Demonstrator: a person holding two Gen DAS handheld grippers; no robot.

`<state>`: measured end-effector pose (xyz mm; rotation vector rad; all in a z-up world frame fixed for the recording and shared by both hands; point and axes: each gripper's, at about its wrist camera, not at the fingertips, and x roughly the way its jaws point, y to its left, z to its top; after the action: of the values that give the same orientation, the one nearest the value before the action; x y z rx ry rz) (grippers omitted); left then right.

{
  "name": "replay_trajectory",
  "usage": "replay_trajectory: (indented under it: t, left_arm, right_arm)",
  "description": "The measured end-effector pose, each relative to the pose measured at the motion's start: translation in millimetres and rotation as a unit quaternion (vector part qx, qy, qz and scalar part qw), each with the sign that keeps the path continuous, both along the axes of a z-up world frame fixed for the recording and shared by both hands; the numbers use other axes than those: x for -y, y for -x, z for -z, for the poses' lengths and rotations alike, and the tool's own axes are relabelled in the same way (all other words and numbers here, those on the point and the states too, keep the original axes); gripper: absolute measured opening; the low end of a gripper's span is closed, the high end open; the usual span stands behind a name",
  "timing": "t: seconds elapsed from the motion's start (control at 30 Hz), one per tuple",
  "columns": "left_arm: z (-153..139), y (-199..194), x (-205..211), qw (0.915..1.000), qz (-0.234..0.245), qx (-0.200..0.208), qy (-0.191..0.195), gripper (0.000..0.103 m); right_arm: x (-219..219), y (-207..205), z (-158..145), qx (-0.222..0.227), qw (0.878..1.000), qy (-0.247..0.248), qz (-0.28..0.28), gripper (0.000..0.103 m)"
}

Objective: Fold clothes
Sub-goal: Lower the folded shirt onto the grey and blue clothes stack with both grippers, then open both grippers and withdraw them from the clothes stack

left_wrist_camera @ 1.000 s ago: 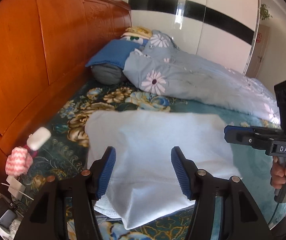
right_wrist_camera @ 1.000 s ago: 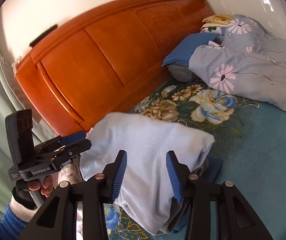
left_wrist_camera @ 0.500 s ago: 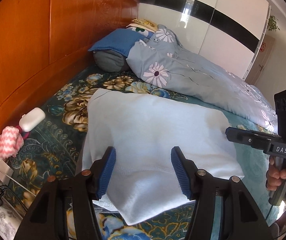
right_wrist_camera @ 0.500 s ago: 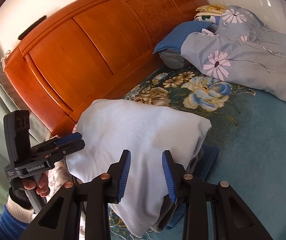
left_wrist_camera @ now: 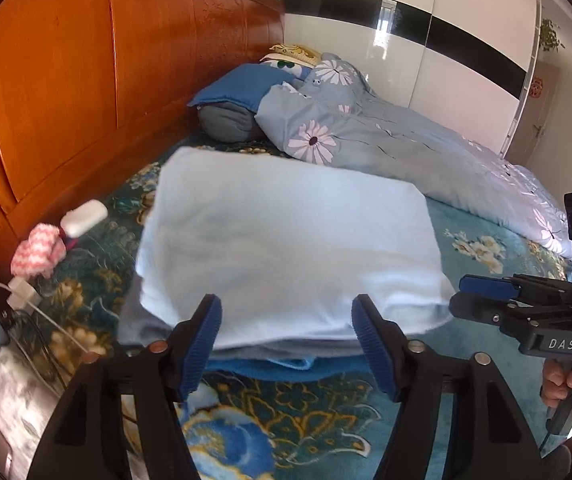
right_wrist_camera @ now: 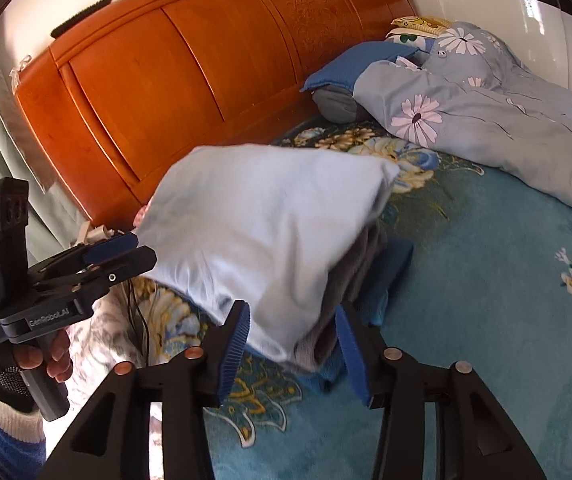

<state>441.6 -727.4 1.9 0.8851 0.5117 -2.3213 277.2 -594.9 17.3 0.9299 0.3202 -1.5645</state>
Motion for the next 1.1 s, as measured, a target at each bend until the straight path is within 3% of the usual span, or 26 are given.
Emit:
replay_trajectory:
  t: [0.23, 0.3, 0.4, 0.5, 0.83, 1.1]
  left_arm:
    - [11.4, -2.8, -25.5, 0.9999, -0.016, 0.006, 0.002, 0.077]
    - [14.2, -4.6, -32.4, 0.9998, -0.020, -0.003, -0.005, 0.088]
    - [18.8, -10.5, -45.5, 0.9993, -0.028, -0.022, -0.013, 0.089]
    - [25.0, -13.3, -55.4, 0.9989, -0.034, -0.027, -0.019, 0.098]
    - [38.5, -28.3, -89.4, 0.9982, -0.044, -0.029, -0.030, 0.103]
    - [48.3, -36.8, -107.0, 0.9983, -0.047, -0.021, -0.028, 0.103]
  right_arm:
    - [-27.2, -7.8, 12.5, -0.003, 1.000, -0.021, 0.005, 0.065]
    - [-34.8, -13.1, 14.6, -0.011, 1.000, -0.025, 0.005, 0.070]
    - [-45.7, -21.3, 19.3, -0.018, 0.999, -0.029, 0.009, 0.078]
    - [-55.7, -26.4, 26.3, -0.005, 0.999, -0.038, 0.009, 0.080]
    - [-88.5, -50.1, 37.0, -0.002, 0.998, -0.054, 0.017, 0.100]
    - [-104.6, -60.2, 42.1, -0.006, 0.998, -0.062, 0.031, 0.103]
